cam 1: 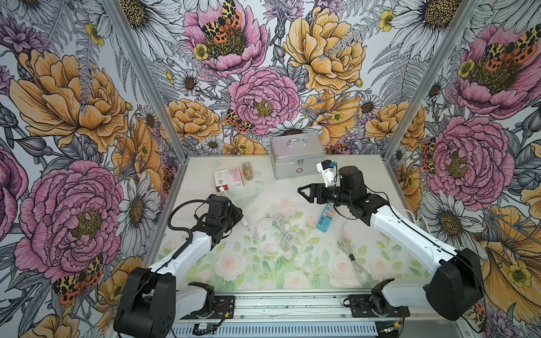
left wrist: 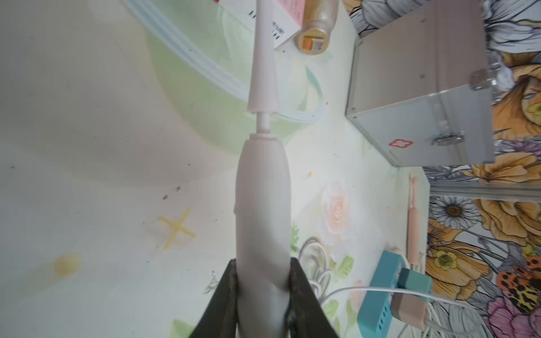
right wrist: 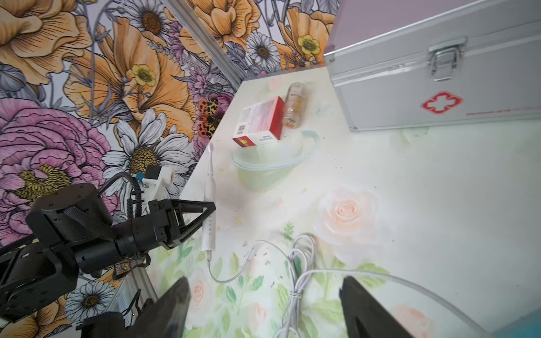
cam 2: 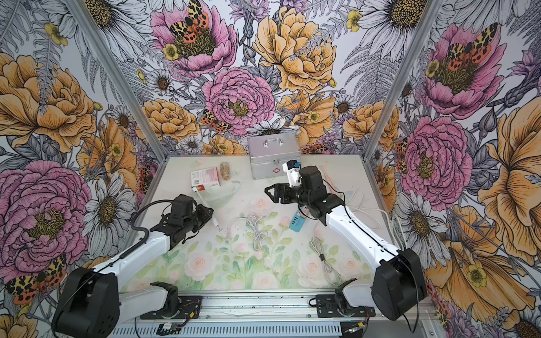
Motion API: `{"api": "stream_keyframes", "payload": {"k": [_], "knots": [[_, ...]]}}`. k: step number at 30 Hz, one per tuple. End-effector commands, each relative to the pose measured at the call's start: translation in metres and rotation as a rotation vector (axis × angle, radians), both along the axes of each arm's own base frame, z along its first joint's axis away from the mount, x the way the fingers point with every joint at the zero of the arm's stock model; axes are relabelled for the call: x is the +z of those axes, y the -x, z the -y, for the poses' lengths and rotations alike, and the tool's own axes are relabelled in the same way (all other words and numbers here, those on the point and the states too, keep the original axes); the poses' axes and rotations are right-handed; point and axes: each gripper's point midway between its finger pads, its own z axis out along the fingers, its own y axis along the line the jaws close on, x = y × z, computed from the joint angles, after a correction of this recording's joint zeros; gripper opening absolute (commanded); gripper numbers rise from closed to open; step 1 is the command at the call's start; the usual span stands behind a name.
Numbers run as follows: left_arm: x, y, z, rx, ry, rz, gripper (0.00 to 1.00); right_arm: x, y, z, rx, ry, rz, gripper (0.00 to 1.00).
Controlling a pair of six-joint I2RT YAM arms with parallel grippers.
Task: Charge the electric toothbrush
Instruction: Place the electric toothbrush at the center of the board.
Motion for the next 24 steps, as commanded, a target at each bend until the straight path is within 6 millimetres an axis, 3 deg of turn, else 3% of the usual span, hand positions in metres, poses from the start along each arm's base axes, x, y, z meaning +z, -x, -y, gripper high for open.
{"api": "stream_keyframes", "payload": {"k": [1, 7, 10, 15, 19, 24], "knots": [[-0.008, -0.01, -0.014, 0.088, -0.005, 0.029, 0.0, -0.012, -0.013, 0.018, -0.099, 0.052, -0.032, 0.84], [-0.043, -0.011, -0.028, 0.135, -0.024, -0.022, 0.01, -0.022, -0.018, 0.03, -0.132, 0.055, -0.061, 0.85], [-0.05, -0.015, -0.032, 0.124, -0.066, -0.037, 0.03, -0.025, -0.02, 0.033, -0.144, 0.052, -0.073, 0.86], [-0.06, -0.006, -0.04, 0.153, -0.098, -0.074, 0.16, -0.03, -0.022, 0.043, -0.183, 0.061, -0.085, 0.88], [-0.064, -0.001, -0.045, 0.164, -0.121, -0.099, 0.45, -0.036, -0.03, 0.059, -0.253, 0.079, -0.093, 0.88], [-0.035, -0.004, -0.049, 0.144, -0.162, -0.057, 0.73, -0.032, -0.04, 0.091, -0.383, 0.139, -0.074, 0.89]]}}
